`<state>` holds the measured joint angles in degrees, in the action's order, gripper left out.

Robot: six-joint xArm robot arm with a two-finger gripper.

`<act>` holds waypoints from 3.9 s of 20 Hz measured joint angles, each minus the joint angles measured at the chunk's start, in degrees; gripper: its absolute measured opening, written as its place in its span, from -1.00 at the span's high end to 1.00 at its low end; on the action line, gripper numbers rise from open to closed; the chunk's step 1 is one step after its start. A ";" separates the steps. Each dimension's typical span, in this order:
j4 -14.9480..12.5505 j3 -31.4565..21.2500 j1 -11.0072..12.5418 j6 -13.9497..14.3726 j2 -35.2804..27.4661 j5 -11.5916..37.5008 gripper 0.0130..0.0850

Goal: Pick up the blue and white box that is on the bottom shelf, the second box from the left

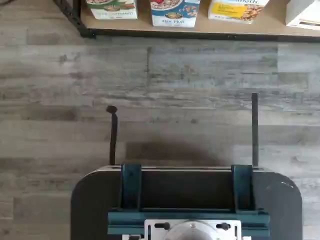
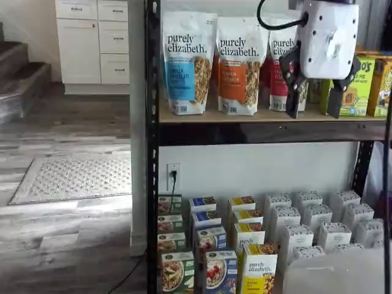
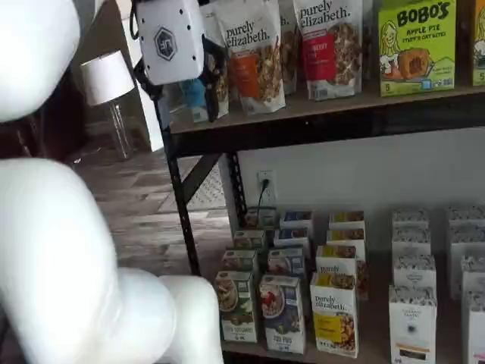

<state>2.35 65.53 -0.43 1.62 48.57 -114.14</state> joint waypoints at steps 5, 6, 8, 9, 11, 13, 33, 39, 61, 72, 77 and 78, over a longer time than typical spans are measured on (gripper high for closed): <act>9.21 0.90 8.00 -3.74 -1.39 -2.88 -1.00; 9.29 0.89 8.03 -3.78 -1.44 -2.82 -1.00; 9.14 0.73 7.85 -3.73 -1.59 -2.66 -1.00; 8.87 0.60 7.59 -3.62 -1.68 -2.57 -1.00; 7.83 0.25 6.74 -3.33 -1.77 -2.11 -1.00; 7.10 -0.23 6.44 -3.40 -1.74 -1.37 -1.00; 5.02 -16.18 1.89 -1.50 0.41 14.97 -1.00; 5.12 -22.34 -1.04 0.79 1.51 20.85 -1.00; 0.05 -36.72 -5.75 4.55 -0.59 42.56 -1.00; -1.01 -41.46 -5.68 4.58 -6.86 54.22 -1.00; -1.30 -42.26 -6.02 4.96 -11.21 59.50 -1.00; -1.35 -42.44 -6.00 4.93 -12.30 60.94 -1.00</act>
<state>0.99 23.09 -6.43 6.56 36.27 -53.21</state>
